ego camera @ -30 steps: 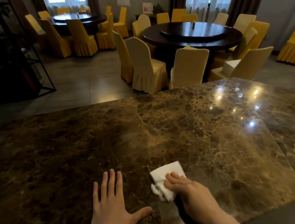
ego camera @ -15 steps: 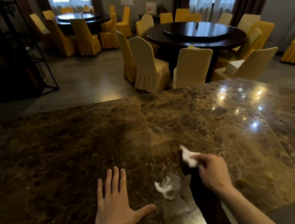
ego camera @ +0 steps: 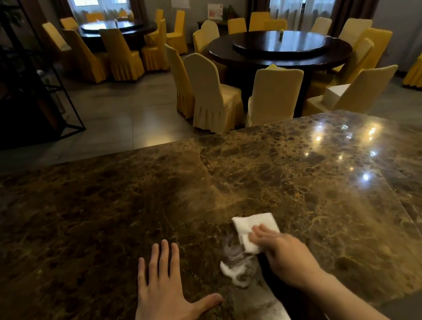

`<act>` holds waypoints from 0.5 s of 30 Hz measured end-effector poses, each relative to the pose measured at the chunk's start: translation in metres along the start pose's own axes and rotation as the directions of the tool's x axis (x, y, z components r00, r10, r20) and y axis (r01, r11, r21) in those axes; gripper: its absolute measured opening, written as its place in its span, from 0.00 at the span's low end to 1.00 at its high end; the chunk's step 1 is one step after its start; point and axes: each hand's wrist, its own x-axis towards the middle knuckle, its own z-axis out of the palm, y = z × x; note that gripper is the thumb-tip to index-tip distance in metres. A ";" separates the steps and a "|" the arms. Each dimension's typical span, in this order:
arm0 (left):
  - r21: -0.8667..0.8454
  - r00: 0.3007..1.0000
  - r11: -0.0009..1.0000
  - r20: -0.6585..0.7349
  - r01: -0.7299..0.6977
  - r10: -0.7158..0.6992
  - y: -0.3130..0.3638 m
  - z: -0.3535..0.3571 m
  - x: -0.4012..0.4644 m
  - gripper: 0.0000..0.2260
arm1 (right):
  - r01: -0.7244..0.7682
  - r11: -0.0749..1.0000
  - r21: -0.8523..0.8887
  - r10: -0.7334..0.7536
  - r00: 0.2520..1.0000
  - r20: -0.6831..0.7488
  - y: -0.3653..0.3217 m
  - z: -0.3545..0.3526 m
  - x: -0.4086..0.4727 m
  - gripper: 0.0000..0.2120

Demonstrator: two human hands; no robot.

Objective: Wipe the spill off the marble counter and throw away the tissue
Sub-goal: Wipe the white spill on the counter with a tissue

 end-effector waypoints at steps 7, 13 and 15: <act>0.019 1.000 1.000 0.022 0.004 -0.005 0.003 -0.004 0.000 0.67 | -0.008 1.000 -0.001 0.008 0.997 -0.080 -0.027 0.021 -0.005 0.16; 0.011 1.000 1.000 0.023 0.003 -0.003 0.003 -0.005 -0.005 0.67 | -0.168 0.983 -0.073 0.164 0.984 -0.063 0.012 -0.005 -0.016 0.26; 0.008 1.000 1.000 0.017 0.006 -0.006 0.003 -0.005 -0.003 0.66 | -0.262 0.963 -0.070 0.253 0.961 -0.111 -0.001 -0.001 -0.009 0.25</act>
